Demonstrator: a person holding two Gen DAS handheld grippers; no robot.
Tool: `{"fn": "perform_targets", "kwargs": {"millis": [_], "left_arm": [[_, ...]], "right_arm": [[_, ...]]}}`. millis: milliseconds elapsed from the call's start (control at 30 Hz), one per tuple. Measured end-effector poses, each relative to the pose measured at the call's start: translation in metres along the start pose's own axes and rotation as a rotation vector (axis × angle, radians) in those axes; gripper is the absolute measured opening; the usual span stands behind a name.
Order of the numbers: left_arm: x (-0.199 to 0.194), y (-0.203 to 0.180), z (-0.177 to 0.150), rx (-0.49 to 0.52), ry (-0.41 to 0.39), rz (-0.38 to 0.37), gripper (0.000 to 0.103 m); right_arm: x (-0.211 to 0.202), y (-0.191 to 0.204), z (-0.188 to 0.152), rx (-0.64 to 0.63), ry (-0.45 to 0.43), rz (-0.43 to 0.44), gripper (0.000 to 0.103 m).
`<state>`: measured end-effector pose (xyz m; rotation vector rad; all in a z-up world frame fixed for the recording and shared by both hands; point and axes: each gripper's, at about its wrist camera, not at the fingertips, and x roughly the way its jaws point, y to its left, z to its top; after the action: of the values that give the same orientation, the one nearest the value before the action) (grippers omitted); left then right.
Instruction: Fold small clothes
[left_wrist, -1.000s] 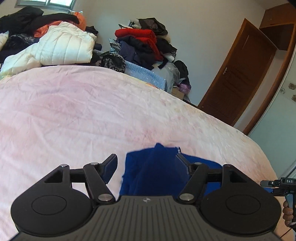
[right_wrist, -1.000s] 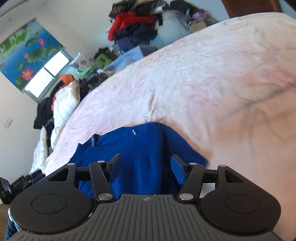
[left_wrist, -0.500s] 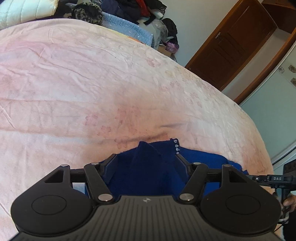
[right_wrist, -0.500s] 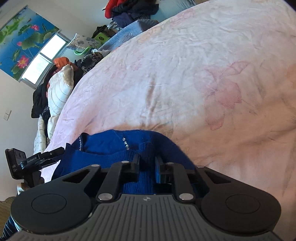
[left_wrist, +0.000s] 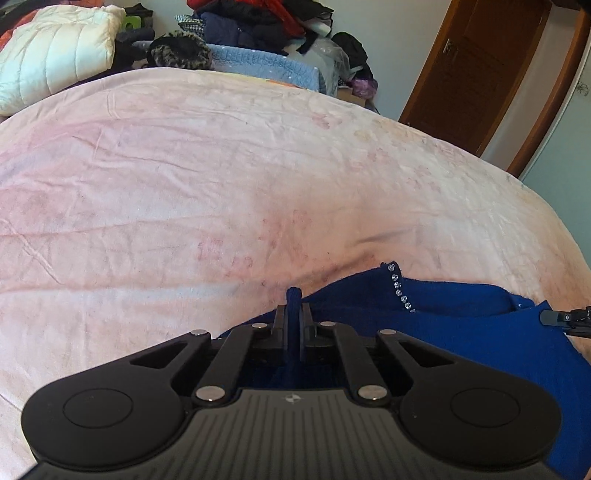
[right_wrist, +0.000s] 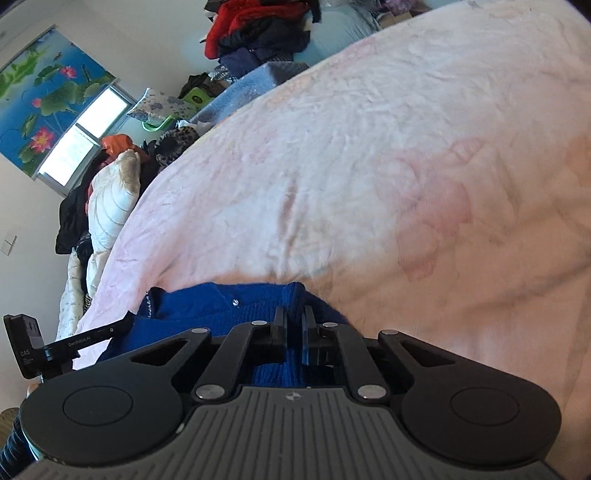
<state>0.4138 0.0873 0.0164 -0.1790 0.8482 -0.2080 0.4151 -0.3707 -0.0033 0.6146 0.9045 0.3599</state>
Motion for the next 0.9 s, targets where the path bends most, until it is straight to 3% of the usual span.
{"fn": "perform_targets", "kwargs": {"millis": [100,200,300,433,533,633,800,900], "left_arm": [[-0.005,-0.005,0.0,0.018,-0.012,0.057,0.016],[-0.018,-0.013,0.002,0.075,-0.046,0.147,0.028],[-0.032,-0.02,0.002,0.118,-0.104,0.226,0.032],[-0.038,-0.03,-0.003,0.14,-0.125,0.241,0.032],[-0.032,-0.039,-0.011,0.166,-0.124,0.244,0.032],[-0.017,-0.043,-0.018,0.171,-0.083,0.245,0.032],[-0.004,-0.039,-0.031,0.163,-0.109,0.243,0.034],[-0.023,-0.027,-0.028,0.078,-0.13,0.214,0.034]], "right_arm": [[-0.016,0.0,-0.002,0.051,-0.082,-0.006,0.04],[-0.041,0.011,-0.001,0.027,-0.158,0.013,0.041],[-0.057,0.034,-0.005,-0.049,-0.201,0.028,0.041],[-0.046,0.062,-0.019,-0.144,-0.123,0.06,0.05],[-0.023,0.071,-0.035,-0.218,-0.059,0.006,0.051],[-0.003,0.06,-0.043,-0.198,-0.012,-0.047,0.052],[-0.002,0.042,-0.046,-0.088,-0.021,-0.007,0.049],[-0.017,0.055,-0.053,-0.098,-0.052,-0.013,0.054]]}}
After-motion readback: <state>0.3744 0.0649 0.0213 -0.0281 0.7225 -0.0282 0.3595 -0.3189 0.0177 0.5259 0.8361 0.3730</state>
